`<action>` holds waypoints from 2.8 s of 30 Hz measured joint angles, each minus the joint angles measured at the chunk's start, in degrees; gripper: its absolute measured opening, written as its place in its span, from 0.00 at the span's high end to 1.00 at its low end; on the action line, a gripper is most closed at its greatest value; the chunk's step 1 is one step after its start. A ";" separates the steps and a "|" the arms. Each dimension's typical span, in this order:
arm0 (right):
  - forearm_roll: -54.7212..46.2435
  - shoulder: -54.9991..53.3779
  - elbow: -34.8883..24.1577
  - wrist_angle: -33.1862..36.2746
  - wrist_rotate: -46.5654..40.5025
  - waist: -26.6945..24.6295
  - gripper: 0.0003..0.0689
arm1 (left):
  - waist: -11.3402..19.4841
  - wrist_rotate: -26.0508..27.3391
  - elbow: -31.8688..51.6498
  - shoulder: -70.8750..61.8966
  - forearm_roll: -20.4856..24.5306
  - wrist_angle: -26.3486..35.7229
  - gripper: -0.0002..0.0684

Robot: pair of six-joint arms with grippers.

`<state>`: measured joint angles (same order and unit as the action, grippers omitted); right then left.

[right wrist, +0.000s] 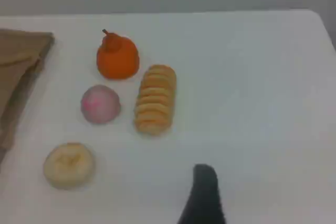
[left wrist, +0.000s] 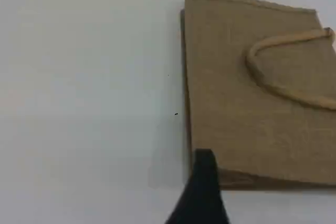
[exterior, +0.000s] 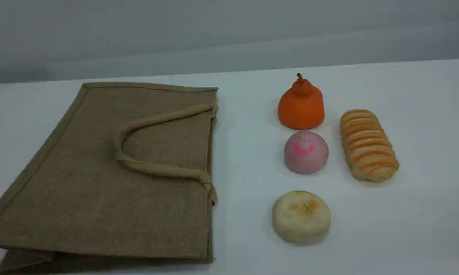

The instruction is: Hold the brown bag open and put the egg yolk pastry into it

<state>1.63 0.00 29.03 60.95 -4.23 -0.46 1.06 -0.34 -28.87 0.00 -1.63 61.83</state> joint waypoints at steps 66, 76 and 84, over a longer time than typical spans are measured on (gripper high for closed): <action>16.02 -18.71 1.85 -17.52 11.38 0.00 0.26 | -0.13 2.56 -9.22 -25.34 -2.93 -17.22 0.19; 32.29 -44.45 6.30 -29.68 26.64 0.00 0.26 | -0.13 1.71 -15.86 -51.99 -2.92 -25.83 0.19; 46.83 -63.19 10.84 -30.54 38.31 0.00 0.26 | -0.13 -0.67 -20.54 -70.67 -3.74 -29.22 0.19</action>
<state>48.46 -63.19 39.87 30.41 34.08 -0.46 0.93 -1.02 -49.41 -70.67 -5.37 32.61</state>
